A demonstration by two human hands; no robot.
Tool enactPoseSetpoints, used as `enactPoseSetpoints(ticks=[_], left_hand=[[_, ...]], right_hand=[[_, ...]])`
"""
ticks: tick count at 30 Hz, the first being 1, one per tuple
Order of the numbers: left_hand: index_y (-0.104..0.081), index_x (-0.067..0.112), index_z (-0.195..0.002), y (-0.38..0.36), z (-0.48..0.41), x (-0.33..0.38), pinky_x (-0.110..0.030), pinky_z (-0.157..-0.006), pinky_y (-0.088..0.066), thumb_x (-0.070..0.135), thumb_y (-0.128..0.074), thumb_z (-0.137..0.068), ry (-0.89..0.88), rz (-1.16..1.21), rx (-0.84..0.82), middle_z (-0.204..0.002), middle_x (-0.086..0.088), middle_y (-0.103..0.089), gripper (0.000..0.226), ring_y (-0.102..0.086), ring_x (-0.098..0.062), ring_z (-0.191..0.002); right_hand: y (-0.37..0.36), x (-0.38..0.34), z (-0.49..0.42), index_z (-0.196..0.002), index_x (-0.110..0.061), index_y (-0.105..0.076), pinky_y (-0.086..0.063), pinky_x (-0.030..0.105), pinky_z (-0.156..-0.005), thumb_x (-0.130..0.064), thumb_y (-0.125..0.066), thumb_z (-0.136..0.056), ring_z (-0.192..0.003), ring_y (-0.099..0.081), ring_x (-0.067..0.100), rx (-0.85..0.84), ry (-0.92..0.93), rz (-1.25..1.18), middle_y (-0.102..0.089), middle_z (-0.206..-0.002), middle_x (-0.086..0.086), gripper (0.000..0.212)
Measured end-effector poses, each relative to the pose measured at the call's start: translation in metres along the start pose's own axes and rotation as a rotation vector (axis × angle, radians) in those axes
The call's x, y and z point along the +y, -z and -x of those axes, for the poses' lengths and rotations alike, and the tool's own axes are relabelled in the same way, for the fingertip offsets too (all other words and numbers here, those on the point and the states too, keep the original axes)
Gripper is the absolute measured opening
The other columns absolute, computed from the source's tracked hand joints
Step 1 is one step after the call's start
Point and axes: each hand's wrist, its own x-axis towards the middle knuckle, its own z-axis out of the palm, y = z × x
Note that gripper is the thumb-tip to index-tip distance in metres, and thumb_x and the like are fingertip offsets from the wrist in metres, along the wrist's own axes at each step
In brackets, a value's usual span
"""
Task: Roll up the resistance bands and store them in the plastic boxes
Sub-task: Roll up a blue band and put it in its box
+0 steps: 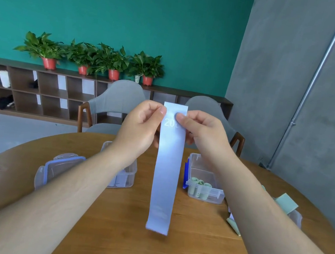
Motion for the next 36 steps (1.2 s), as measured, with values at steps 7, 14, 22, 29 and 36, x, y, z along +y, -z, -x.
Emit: enactPoseSetpoints(ticks=[7, 14, 22, 29, 36], left_hand=[[-0.063, 0.015, -0.104, -0.008, 0.01, -0.042, -0.027, -0.05, -0.048, 0.032, -0.049, -0.104, 0.234, -0.025, 0.009, -0.087, -0.007, -0.07, 0.022, -0.063, -0.017, -0.064], [-0.061, 0.026, -0.101, -0.025, 0.038, -0.151, -0.028, -0.066, -0.056, 0.03, -0.048, -0.104, 0.482, -0.175, -0.024, -0.097, 0.005, -0.065, 0.014, -0.063, -0.009, -0.083], [-0.06, 0.023, -0.119, -0.035, 0.05, -0.223, -0.003, -0.071, -0.038, 0.013, -0.046, -0.102, 0.422, -0.411, -0.045, -0.105, 0.012, -0.062, 0.024, -0.058, -0.002, -0.095], [-0.055, 0.032, -0.123, -0.039, 0.048, -0.24, -0.007, -0.078, -0.042, 0.017, -0.049, -0.102, 0.31, -0.405, -0.091, -0.104, 0.018, -0.063, 0.027, -0.058, 0.004, -0.098], [-0.059, 0.028, -0.127, -0.035, 0.04, -0.241, -0.009, -0.074, -0.045, 0.019, -0.053, -0.102, 0.326, -0.409, -0.051, -0.099, 0.013, -0.064, 0.028, -0.06, -0.001, -0.091]], right_hand=[[-0.005, 0.043, 0.0, -0.096, -0.006, -0.071, -0.048, 0.029, -0.062, -0.035, -0.066, -0.095, -0.064, -0.062, 0.02, -0.047, -0.202, 0.003, -0.075, -0.087, 0.007, 0.03], [-0.025, 0.16, 0.005, -0.091, 0.0, -0.066, -0.045, 0.024, -0.051, -0.03, -0.068, -0.094, -0.053, -0.054, 0.013, -0.02, -0.392, 0.096, -0.063, -0.067, 0.005, 0.03], [-0.05, 0.242, -0.003, -0.088, -0.016, -0.062, -0.041, 0.017, -0.06, -0.031, -0.06, -0.098, -0.063, -0.053, 0.001, 0.05, -0.271, 0.262, -0.066, -0.077, -0.002, 0.019], [-0.053, 0.257, -0.002, -0.093, -0.021, -0.06, -0.045, 0.021, -0.059, -0.034, -0.057, -0.1, -0.064, -0.058, 0.01, 0.105, -0.218, 0.222, -0.069, -0.077, 0.004, 0.015], [-0.054, 0.256, -0.003, -0.12, -0.021, -0.058, -0.045, 0.014, -0.06, -0.036, -0.055, -0.1, -0.066, -0.059, 0.004, 0.064, -0.192, 0.297, -0.067, -0.077, 0.0, 0.025]])
